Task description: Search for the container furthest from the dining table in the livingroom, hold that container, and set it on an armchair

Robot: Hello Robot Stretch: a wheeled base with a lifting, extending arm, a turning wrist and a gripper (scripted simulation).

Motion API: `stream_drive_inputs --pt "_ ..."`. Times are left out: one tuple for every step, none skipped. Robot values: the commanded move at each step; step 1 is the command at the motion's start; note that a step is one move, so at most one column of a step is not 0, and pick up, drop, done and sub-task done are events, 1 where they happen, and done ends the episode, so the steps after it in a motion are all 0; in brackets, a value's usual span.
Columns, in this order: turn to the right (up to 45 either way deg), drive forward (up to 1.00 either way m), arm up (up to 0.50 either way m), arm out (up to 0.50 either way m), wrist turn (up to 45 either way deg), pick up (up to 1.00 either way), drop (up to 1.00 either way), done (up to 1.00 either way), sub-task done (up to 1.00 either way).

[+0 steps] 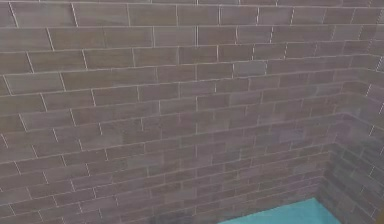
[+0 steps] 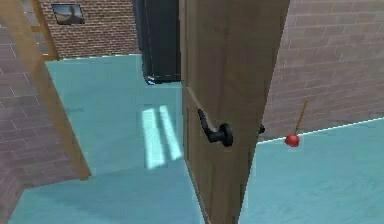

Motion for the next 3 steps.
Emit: stream_drive_inputs --pt "45.0 0.0 0.0 0.0 0.0 0.0 0.0 0.0 0.0" --pt "9.0 0.0 0.0 0.0 0.0 0.0 0.0 0.0 0.0" --pt "0.0 0.45 0.0 0.0 0.0 0.0 0.0 0.0 0.0"
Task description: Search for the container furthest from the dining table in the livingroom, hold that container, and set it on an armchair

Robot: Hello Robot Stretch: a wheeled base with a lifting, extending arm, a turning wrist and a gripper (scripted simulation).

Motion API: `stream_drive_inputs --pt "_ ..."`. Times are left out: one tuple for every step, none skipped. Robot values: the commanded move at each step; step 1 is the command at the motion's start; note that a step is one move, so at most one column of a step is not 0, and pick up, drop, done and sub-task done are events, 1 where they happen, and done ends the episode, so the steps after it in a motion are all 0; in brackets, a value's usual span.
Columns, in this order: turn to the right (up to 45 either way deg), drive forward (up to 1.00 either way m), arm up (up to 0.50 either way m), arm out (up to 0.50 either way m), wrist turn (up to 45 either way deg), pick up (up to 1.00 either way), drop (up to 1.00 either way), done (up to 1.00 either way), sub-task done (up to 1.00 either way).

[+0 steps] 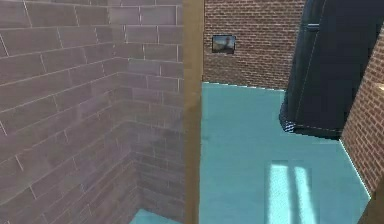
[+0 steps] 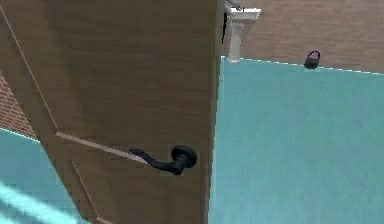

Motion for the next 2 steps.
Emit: stream_drive_inputs --pt "21.0 0.0 0.0 0.0 0.0 0.0 0.0 0.0 0.0" --pt "0.0 0.3 0.0 0.0 0.0 0.0 0.0 0.0 0.0"
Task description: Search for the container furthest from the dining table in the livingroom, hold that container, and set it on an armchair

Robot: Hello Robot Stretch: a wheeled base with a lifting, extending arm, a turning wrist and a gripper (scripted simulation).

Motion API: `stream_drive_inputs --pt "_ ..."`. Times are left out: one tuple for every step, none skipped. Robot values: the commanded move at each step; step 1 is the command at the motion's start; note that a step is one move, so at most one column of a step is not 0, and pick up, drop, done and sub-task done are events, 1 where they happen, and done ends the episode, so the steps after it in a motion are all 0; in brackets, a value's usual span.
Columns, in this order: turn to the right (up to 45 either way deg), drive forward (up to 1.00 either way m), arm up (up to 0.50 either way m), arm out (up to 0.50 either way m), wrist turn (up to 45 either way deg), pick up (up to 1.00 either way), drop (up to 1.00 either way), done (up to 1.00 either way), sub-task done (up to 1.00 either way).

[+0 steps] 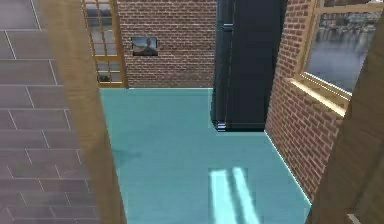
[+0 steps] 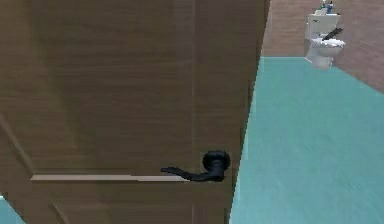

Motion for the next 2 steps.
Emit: stream_drive_inputs --pt "0.0 0.45 0.0 0.0 0.0 0.0 0.0 0.0 0.0" --pt "0.0 0.75 0.0 0.0 0.0 0.0 0.0 0.0 0.0"
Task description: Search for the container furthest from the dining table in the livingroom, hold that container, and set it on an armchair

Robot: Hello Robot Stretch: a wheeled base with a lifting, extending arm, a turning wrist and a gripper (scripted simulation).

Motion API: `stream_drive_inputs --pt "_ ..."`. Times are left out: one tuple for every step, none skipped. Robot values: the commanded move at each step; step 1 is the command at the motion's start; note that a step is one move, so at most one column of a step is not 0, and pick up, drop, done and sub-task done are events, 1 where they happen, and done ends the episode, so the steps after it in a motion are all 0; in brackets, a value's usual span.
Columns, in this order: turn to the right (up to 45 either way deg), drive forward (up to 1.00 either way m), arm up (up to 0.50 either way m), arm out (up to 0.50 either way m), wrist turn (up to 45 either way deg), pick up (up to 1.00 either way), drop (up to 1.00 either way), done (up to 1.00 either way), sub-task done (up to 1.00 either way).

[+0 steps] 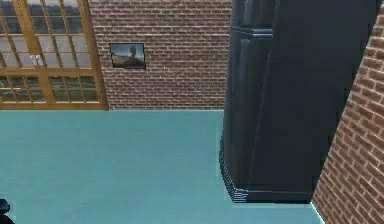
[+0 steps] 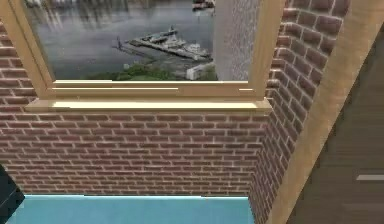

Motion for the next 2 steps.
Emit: stream_drive_inputs --pt "-45.0 0.0 0.0 0.0 0.0 0.0 0.0 0.0 0.0" --pt "-39.0 0.0 0.0 0.0 0.0 0.0 0.0 0.0 0.0"
